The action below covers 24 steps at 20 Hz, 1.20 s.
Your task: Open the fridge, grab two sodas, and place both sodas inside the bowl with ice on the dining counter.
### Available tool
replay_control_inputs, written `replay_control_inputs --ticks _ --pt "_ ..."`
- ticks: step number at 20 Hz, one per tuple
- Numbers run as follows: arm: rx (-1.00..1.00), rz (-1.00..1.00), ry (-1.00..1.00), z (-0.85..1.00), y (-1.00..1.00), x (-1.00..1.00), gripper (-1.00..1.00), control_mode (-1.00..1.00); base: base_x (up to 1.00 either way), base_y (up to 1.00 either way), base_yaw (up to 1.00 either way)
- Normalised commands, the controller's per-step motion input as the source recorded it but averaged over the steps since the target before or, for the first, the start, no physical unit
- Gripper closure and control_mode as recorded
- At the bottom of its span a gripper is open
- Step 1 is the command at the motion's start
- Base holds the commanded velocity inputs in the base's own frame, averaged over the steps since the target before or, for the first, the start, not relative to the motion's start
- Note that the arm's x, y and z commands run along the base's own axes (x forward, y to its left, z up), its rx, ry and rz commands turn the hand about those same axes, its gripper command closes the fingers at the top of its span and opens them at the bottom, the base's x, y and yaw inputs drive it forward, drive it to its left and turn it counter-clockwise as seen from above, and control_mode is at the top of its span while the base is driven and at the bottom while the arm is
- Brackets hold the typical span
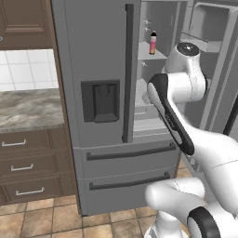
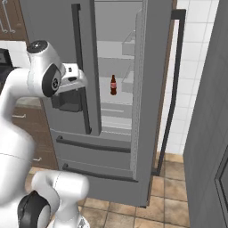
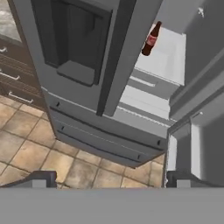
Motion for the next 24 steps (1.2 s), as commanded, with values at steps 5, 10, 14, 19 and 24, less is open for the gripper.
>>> replay_control_inputs --ticks 5,10,14,19,24 --pt "0.19 0.10 -0.22 0.54 0.23 0.49 -1.00 -1.00 0.00 0.00 0.00" --pt "0.13 -0.03 -0.19 0.38 0.34 0.37 -1.00 -1.00 0.00 0.00 0.00" --pt "0.02 -0.19 -0.09 0.27 0.22 0.30 -1.00 -1.00 0.00 0.00 0.00" --pt "0.00 -0.17 -0.05 0.16 0.04 0.34 -1.00 -1.00 0.00 0.00 0.00" --pt "0.01 -0.08 -0.02 0.03 0.00 0.41 -1.00 -1.00 0.00 0.00 0.00"
